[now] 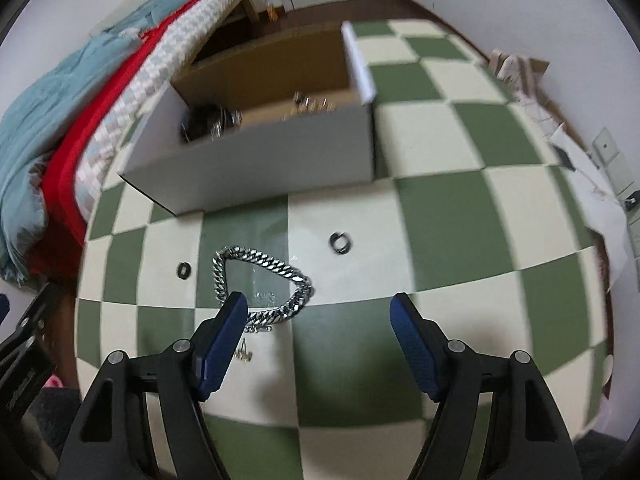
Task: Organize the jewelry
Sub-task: 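Lower the right tool onto the silver curb-chain bracelet and close it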
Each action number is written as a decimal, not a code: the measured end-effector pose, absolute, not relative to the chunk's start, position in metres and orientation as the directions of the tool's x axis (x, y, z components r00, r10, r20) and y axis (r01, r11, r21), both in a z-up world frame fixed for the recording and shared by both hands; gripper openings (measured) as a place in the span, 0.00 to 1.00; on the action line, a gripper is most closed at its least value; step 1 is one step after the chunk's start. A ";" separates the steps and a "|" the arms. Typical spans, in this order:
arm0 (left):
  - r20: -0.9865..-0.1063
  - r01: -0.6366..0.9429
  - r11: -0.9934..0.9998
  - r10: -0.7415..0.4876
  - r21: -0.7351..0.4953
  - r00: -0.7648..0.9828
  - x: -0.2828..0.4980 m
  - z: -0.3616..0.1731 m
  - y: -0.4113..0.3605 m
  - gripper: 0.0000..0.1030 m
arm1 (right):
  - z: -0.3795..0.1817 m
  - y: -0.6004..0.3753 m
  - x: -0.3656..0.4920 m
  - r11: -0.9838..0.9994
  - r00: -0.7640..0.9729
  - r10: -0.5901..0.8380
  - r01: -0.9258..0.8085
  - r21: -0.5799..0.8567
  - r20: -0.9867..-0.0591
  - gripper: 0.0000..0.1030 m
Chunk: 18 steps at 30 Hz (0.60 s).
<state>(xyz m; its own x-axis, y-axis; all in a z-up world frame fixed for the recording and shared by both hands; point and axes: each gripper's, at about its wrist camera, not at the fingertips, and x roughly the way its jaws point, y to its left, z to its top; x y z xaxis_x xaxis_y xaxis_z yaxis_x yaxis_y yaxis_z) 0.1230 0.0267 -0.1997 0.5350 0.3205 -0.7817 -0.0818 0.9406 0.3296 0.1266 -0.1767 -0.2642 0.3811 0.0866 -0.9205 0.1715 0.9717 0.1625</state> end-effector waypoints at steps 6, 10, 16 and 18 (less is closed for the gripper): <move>-0.813 -0.049 0.958 0.267 0.284 0.518 0.122 -0.207 0.014 1.00 | -0.262 -0.169 0.124 0.992 0.417 0.024 0.104 0.074 -0.909 0.08; -0.832 0.003 0.971 0.203 0.238 0.516 0.116 -0.209 -0.008 1.00 | -0.258 -0.198 0.111 0.988 0.387 -0.027 0.150 0.033 -0.922 0.08; -0.875 0.119 0.979 0.090 0.165 0.475 0.108 -0.227 -0.054 1.00 | -0.256 -0.248 0.076 0.972 0.360 -0.084 0.236 0.004 -0.929 0.05; -0.885 0.146 0.976 0.075 0.159 0.460 0.108 -0.234 -0.066 0.99 | -0.255 -0.259 0.069 0.964 0.359 -0.089 0.265 0.010 -0.929 0.05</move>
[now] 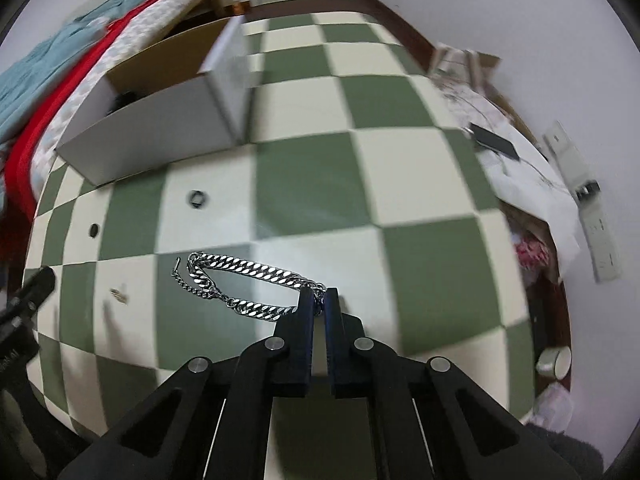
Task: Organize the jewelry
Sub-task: 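Lower the right tool onto the silver curb-chain bracelet and close it, then lift the chain bracelet with the right tool while the left tool approaches the small stud earring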
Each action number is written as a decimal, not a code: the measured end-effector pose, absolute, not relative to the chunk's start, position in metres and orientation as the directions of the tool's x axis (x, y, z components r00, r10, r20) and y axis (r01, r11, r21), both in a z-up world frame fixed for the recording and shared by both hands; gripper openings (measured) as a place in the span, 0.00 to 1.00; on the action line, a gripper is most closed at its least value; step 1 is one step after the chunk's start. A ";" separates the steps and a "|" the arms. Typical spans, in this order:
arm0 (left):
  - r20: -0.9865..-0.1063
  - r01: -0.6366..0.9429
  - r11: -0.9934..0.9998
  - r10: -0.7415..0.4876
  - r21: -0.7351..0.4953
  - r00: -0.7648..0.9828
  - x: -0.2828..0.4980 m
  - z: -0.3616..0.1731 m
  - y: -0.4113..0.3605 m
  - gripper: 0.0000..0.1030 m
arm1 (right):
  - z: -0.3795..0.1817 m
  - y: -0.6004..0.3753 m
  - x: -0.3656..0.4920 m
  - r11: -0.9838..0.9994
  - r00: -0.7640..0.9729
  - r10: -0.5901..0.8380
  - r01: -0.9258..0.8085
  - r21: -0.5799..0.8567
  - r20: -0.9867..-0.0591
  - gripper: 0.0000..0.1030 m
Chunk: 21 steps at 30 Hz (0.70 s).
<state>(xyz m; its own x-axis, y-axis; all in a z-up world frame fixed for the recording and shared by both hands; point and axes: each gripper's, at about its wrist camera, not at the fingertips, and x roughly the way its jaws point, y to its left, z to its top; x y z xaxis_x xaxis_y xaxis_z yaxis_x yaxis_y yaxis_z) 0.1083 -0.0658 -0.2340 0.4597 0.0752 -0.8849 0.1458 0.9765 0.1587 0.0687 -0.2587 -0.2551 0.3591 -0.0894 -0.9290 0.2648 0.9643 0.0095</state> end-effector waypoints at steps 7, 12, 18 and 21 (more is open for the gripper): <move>-0.911 0.213 0.968 0.033 0.131 0.412 0.109 -0.255 -0.094 0.76 | -0.257 -0.269 0.063 0.956 0.364 -0.083 0.291 0.028 -0.928 0.05; -0.910 0.230 0.968 -0.004 0.100 0.414 0.107 -0.257 -0.099 0.61 | -0.258 -0.270 0.065 0.957 0.365 -0.082 0.290 0.030 -0.927 0.05; -0.909 0.245 0.968 -0.054 0.055 0.414 0.104 -0.254 -0.102 0.30 | -0.259 -0.272 0.066 0.955 0.368 -0.084 0.295 0.030 -0.926 0.06; -0.908 0.246 0.968 -0.067 0.041 0.415 0.103 -0.254 -0.101 0.17 | -0.259 -0.273 0.069 0.953 0.366 -0.085 0.300 0.030 -0.927 0.06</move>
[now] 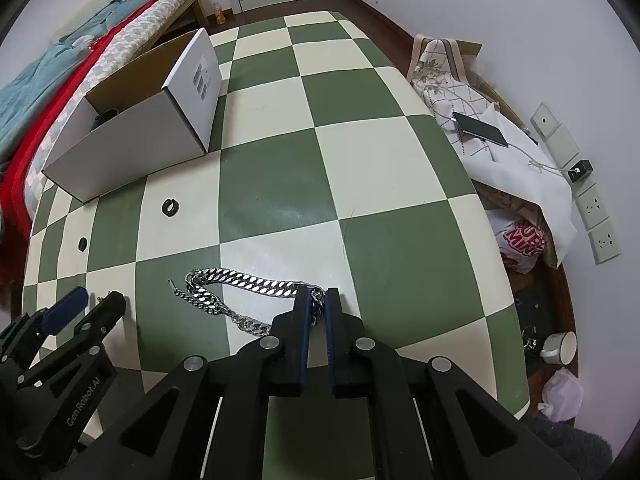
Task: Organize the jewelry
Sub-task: 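Lift the chain bracelet with the right tool while the left tool approaches the small stud earring, then carry the chain bracelet and stud earring into the white box and open both tools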
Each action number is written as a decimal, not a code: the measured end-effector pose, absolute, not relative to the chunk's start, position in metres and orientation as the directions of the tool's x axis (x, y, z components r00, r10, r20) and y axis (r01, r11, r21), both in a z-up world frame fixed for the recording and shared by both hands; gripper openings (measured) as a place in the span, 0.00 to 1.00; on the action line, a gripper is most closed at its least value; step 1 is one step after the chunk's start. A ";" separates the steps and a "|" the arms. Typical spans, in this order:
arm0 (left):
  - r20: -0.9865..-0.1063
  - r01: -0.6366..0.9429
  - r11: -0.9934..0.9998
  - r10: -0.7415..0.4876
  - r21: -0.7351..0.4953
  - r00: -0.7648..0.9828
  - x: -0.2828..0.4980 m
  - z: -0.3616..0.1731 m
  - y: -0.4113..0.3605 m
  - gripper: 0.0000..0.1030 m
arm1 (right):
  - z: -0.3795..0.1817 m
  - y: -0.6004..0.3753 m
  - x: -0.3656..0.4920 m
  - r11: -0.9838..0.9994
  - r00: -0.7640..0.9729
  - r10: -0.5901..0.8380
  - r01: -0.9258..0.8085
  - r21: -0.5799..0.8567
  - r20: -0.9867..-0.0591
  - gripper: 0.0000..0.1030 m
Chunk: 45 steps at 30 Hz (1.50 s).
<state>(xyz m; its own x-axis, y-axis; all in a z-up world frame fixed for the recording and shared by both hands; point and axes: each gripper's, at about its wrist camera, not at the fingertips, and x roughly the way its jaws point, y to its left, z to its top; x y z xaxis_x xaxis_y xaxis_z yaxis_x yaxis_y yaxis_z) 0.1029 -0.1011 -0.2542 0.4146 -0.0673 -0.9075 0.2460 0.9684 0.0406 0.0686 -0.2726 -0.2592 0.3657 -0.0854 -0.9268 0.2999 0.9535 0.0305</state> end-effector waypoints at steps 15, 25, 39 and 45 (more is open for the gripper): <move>-0.889 0.253 0.967 -0.085 0.036 0.451 0.095 -0.233 -0.095 0.06 | -0.249 -0.265 0.066 0.956 0.399 -0.070 0.289 0.053 -0.914 0.06; -0.841 0.238 0.971 -0.147 -0.022 0.520 0.117 -0.156 -0.074 0.06 | -0.178 -0.251 0.076 0.966 0.509 0.020 0.213 0.149 -0.860 0.06; -0.819 0.216 0.972 -0.200 -0.095 0.538 0.207 -0.092 -0.042 0.06 | -0.076 -0.230 0.163 0.983 0.611 0.110 0.051 0.178 -0.784 0.06; -0.862 0.201 0.975 -0.184 -0.098 0.472 0.241 -0.117 -0.039 0.06 | -0.081 -0.223 0.211 0.984 0.569 0.131 0.026 0.177 -0.812 0.06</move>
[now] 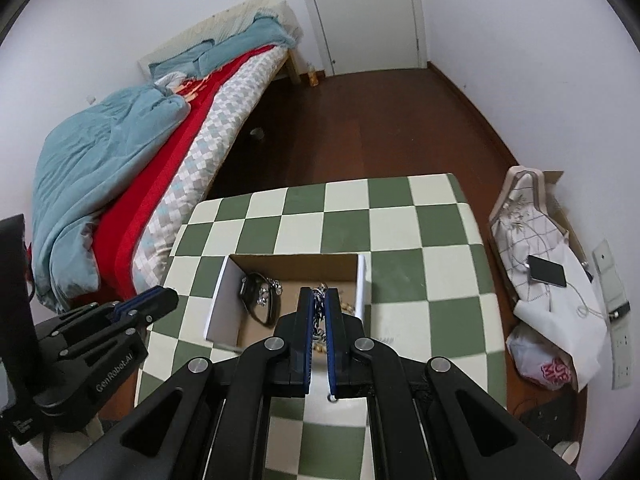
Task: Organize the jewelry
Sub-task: 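Carry the chain bracelet and stud earring into the white box and open both tools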
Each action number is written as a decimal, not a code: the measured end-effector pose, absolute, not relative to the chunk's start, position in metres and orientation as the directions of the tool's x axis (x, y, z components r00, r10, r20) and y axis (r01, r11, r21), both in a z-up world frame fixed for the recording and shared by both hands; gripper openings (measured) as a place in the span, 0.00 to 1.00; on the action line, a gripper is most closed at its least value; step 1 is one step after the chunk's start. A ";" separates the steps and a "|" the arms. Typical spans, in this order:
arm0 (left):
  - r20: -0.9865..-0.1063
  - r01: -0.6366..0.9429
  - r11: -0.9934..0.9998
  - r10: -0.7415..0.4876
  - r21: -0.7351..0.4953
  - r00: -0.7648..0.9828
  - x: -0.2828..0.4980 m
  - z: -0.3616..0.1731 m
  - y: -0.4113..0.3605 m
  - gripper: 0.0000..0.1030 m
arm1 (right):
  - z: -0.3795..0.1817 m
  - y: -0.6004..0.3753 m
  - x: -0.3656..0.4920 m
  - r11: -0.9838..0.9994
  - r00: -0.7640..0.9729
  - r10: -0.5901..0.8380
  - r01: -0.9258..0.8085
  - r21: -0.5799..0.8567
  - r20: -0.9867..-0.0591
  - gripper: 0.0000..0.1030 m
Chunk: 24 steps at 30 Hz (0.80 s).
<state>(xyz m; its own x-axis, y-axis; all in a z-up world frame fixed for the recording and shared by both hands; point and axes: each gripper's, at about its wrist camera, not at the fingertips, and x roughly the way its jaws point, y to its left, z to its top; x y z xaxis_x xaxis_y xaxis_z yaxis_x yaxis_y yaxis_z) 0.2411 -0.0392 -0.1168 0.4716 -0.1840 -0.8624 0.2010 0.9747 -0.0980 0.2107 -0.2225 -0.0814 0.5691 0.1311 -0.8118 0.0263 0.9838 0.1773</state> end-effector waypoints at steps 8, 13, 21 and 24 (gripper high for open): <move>-0.910 0.195 0.974 -0.186 -0.120 0.371 0.259 -0.160 -0.040 0.06 | -0.117 -0.215 0.259 0.986 0.487 0.138 0.015 0.166 -0.862 0.06; -0.926 0.194 0.971 -0.196 -0.138 0.324 0.261 -0.178 -0.042 0.06 | -0.134 -0.210 0.278 0.982 0.448 0.165 0.007 0.188 -0.879 0.06; -0.933 0.143 0.975 -0.205 -0.169 0.294 0.268 -0.184 -0.036 0.10 | -0.139 -0.201 0.301 0.965 0.413 0.240 -0.009 0.260 -0.878 0.06; -0.929 0.116 0.981 -0.187 -0.158 0.320 0.267 -0.177 -0.031 0.21 | -0.151 -0.204 0.312 0.956 0.348 0.271 0.016 0.294 -0.898 0.09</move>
